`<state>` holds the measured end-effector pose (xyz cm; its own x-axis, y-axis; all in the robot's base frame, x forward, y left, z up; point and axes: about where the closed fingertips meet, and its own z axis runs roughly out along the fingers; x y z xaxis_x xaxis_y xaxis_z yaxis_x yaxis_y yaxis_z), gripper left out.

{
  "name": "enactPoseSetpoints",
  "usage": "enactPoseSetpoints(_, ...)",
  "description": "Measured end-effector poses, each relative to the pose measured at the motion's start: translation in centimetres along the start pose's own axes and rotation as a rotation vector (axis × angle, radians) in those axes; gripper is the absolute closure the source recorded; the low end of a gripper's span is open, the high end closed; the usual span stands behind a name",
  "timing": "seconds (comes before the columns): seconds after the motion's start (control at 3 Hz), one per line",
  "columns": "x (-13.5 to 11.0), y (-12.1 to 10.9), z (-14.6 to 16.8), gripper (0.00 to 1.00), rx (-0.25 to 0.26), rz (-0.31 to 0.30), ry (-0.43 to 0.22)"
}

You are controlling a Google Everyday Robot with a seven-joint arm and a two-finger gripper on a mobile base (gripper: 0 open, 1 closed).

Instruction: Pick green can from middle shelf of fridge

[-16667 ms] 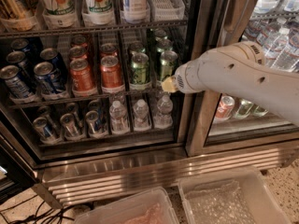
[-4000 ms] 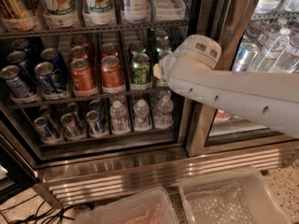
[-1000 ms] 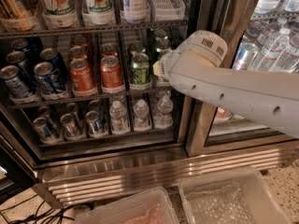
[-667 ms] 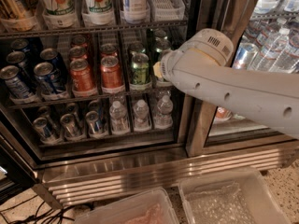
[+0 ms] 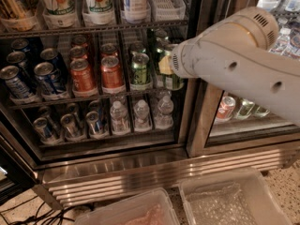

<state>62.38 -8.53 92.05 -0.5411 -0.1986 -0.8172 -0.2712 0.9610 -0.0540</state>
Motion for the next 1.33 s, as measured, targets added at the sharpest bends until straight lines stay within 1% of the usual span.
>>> enactPoseSetpoints(0.33,0.1,-0.9,-2.7,1.00,-0.028,0.002,0.061)
enactPoseSetpoints(0.67,0.9,0.4,-2.6,1.00,-0.079,-0.017,0.092)
enactPoseSetpoints(1.0,2.6,1.2,-2.6,1.00,-0.106,0.005,0.144)
enactPoseSetpoints(1.33,6.5,6.0,-4.1,1.00,-0.165,0.033,0.246)
